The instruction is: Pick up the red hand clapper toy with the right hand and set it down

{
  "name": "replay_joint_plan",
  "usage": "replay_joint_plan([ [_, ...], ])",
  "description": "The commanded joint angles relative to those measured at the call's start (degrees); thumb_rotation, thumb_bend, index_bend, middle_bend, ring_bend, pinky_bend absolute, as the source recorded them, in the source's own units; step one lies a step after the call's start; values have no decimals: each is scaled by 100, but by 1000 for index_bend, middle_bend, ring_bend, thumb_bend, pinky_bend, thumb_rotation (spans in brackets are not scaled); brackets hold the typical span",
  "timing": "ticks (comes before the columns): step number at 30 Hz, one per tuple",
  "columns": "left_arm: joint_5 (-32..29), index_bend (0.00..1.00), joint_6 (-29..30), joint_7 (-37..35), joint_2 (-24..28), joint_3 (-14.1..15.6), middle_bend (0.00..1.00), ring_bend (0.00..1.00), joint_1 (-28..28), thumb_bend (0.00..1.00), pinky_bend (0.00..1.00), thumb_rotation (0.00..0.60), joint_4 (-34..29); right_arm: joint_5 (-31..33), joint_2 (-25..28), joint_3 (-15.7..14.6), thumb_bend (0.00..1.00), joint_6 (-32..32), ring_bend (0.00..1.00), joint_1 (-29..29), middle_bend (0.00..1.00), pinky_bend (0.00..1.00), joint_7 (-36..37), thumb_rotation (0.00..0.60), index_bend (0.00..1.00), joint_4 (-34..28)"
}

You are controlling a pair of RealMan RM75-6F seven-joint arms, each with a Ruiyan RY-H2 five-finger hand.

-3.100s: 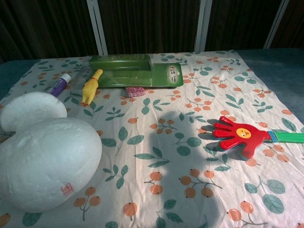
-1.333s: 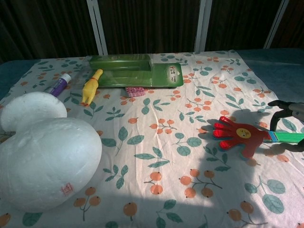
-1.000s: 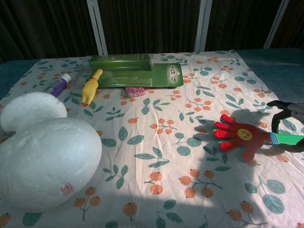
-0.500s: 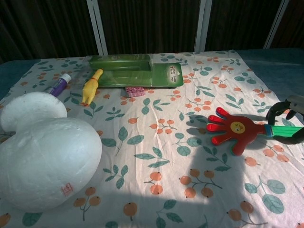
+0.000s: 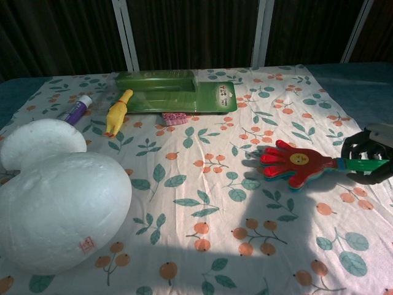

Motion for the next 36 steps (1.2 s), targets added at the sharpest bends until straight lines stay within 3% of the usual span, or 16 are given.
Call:
replay_joint_plan([
  [1,0,38,2,-1,3,0,0,0,2,455,88,600,-2,21,-5,32,547,-26,856,15,763,971,124,600,898,12],
  [6,0,38,14,6,8,0,0,0,13,455,88,600,-8,-221,-105,91,546,49,899,-22,797,1000,826,600,870,147],
  [13,-7,38,26,15,6,-5,0,0,25,456,88,600,-6,-1142,-295,56,547,585,917,-197,802,1000,2674,600,858,624],
  [20,-10,33,12,49,-4,-10,0,0,20,455,88,600,-15,-2491,-670,-131,547,2027,922,-248,802,1000,4841,600,836,1509],
  [23,-24,32,-7,61,-9,-15,0,0,14,455,88,600,-18,-2833,-865,2,547,2910,925,-247,802,1000,5537,600,826,1821],
  [30,-45,32,-45,67,-16,-18,0,0,0,456,88,600,-13,-2987,-977,239,547,3664,938,-175,802,1000,5735,600,821,1979],
  [36,-38,31,-60,72,-17,-15,0,0,-7,459,88,600,-16,-2555,-297,-163,547,2078,948,-20,802,1000,4008,600,822,1226],
])
